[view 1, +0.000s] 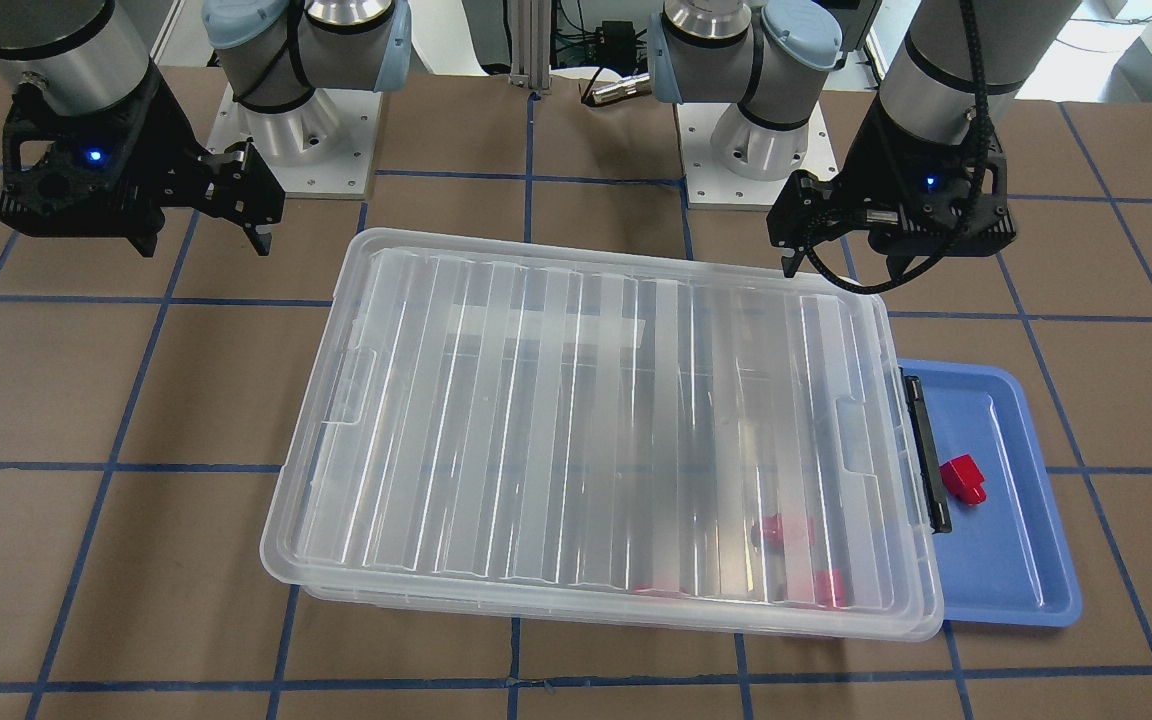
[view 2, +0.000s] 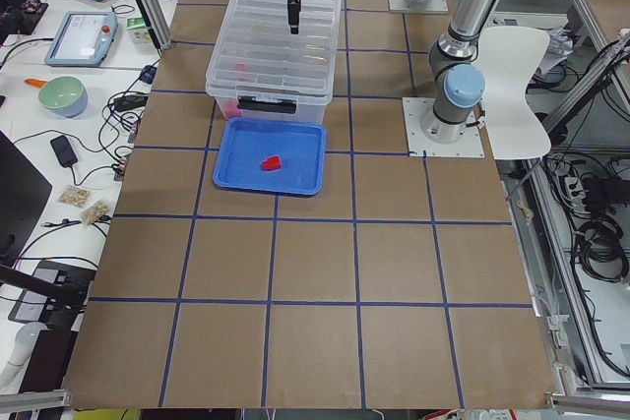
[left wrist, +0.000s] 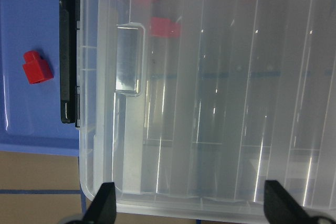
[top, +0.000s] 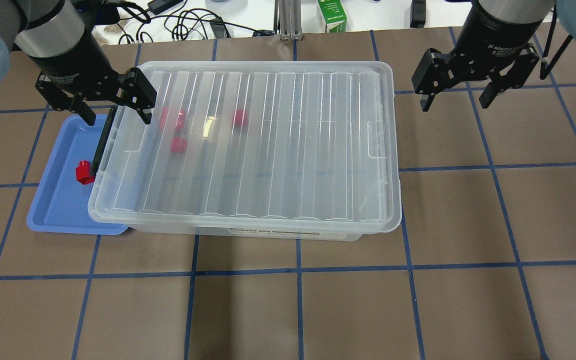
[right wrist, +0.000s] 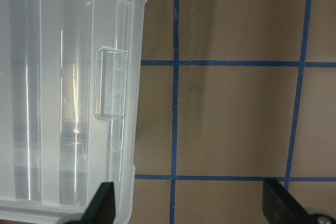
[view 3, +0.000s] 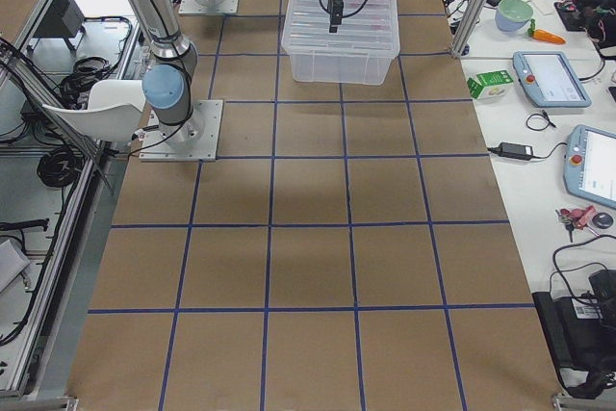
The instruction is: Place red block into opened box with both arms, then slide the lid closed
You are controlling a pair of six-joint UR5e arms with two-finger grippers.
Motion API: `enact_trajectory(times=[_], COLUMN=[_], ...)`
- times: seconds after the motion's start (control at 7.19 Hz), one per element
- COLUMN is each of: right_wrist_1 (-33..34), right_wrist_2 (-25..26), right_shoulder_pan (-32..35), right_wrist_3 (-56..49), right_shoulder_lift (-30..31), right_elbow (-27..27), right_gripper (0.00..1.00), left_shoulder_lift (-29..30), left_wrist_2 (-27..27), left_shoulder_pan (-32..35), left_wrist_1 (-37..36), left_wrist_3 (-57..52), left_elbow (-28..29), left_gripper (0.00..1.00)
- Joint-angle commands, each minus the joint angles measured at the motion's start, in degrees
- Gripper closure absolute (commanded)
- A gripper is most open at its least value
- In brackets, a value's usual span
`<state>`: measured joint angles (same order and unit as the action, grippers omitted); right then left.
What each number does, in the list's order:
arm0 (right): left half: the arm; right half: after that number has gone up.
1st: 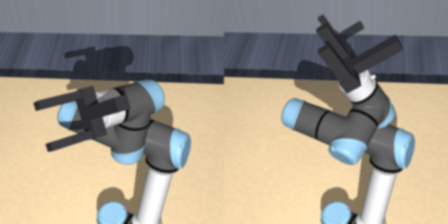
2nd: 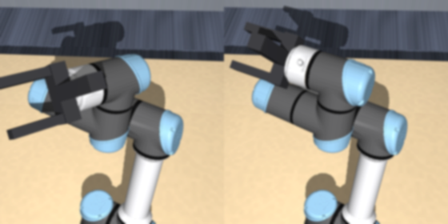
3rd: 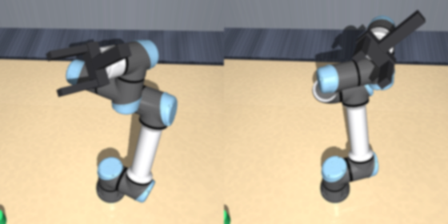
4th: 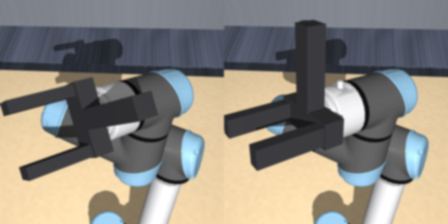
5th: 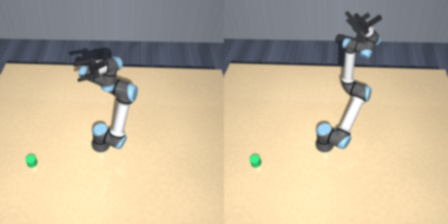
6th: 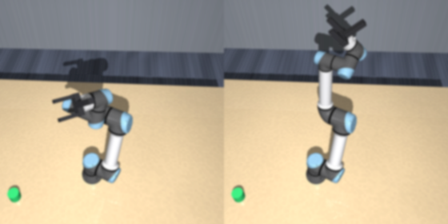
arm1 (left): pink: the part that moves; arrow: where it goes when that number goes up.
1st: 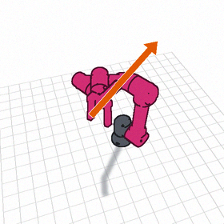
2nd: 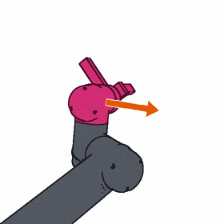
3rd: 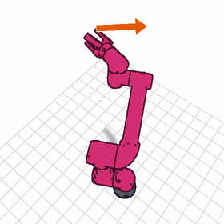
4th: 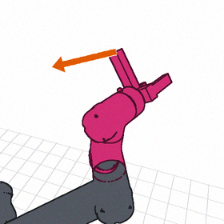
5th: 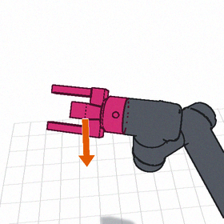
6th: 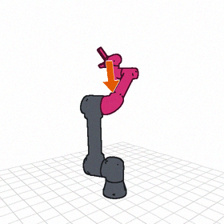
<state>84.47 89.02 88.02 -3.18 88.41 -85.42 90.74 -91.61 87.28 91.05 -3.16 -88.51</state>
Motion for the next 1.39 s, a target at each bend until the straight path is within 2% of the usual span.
enact_trajectory(times=[0.0,1.25], right_wrist_1=[0.0,1.0], right_wrist_2=[0.1,0.1], right_shoulder_pan=[0.0,-0.1], right_wrist_3=[0.0,0.0], right_shoulder_lift=[-0.1,-0.6], right_elbow=[0.0,-0.2], right_gripper=[0.0,0.0], left_shoulder_lift=[0.0,0.0], left_wrist_2=[-0.1,-0.1], left_shoulder_pan=[0.0,0.0], left_wrist_1=[0.0,0.0], left_wrist_3=[0.0,0.0], left_elbow=[0.0,0.0], left_gripper=[0.0,0.0])
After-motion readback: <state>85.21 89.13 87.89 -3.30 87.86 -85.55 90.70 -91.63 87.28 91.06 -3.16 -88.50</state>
